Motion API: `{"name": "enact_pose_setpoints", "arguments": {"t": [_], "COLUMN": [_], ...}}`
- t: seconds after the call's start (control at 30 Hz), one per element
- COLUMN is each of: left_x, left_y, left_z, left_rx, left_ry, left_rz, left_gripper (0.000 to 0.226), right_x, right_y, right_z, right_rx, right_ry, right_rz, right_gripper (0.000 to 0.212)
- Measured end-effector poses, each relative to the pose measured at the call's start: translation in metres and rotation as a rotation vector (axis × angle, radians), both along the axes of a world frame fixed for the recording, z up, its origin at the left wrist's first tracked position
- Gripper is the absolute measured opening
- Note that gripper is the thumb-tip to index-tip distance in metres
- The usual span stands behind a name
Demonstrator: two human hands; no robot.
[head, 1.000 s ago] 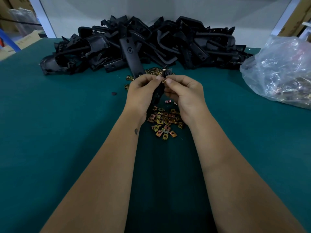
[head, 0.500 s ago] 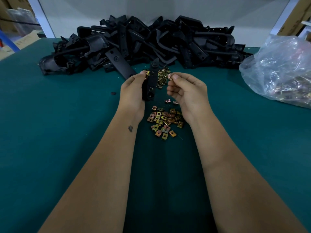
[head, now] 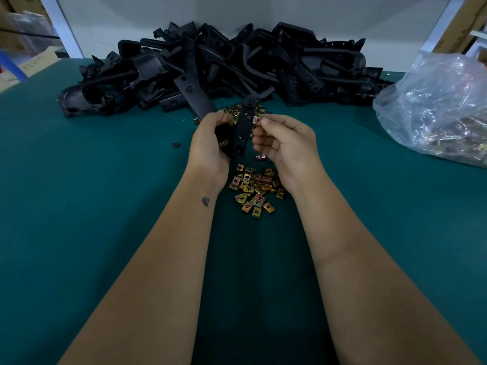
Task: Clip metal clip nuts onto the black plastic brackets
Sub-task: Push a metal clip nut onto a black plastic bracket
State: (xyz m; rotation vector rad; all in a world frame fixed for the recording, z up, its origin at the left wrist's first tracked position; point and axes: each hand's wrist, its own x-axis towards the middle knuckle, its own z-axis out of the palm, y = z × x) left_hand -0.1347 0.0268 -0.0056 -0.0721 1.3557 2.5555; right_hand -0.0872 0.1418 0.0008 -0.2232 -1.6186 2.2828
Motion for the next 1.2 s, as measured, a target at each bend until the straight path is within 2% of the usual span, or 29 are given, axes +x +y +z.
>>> {"name": "enact_pose_setpoints", "arguments": {"t": [0.13,0.3,0.5,0.6,0.8,0.93,1.2], "left_x": [0.003,0.002,0.003,0.003,0.003,0.004,0.001], "left_y": [0.000,0.000,0.000,-0.002,-0.009,-0.009,-0.011], "left_z": [0.001,0.000,0.000,0.000,-0.002,-0.006,-0.009], "left_rx": [-0.039,-0.102,-0.157,-0.207,-0.310,-0.376,-0.380], "left_ry": [0.063,0.114,0.153,0.222,0.354,0.435,0.455], "left_rz": [-0.033,-0.015,-0.025,-0.039,-0.124,-0.120,-0.108], "left_gripper": [0.017,0.025,0.023,0.014,0.012,0.012,0.011], "right_x": [0.000,0.000,0.001,0.001,0.001,-0.001,-0.003], "right_y": [0.000,0.000,-0.001,0.000,0.003,0.003,-0.003], "right_z": [0.000,0.000,0.000,0.001,0.001,0.000,-0.003], "right_rx": [0.010,-0.016,0.007,-0.031,-0.134,-0.063,0.095], "right_ry": [-0.003,0.008,0.014,0.022,-0.010,-0.006,-0.008], "right_rz": [-0.010,-0.009,0.016,0.033,0.067,0.002,-0.080], "right_gripper": [0.011,0.011,0.015,0.013,0.014,0.014,0.017]}}
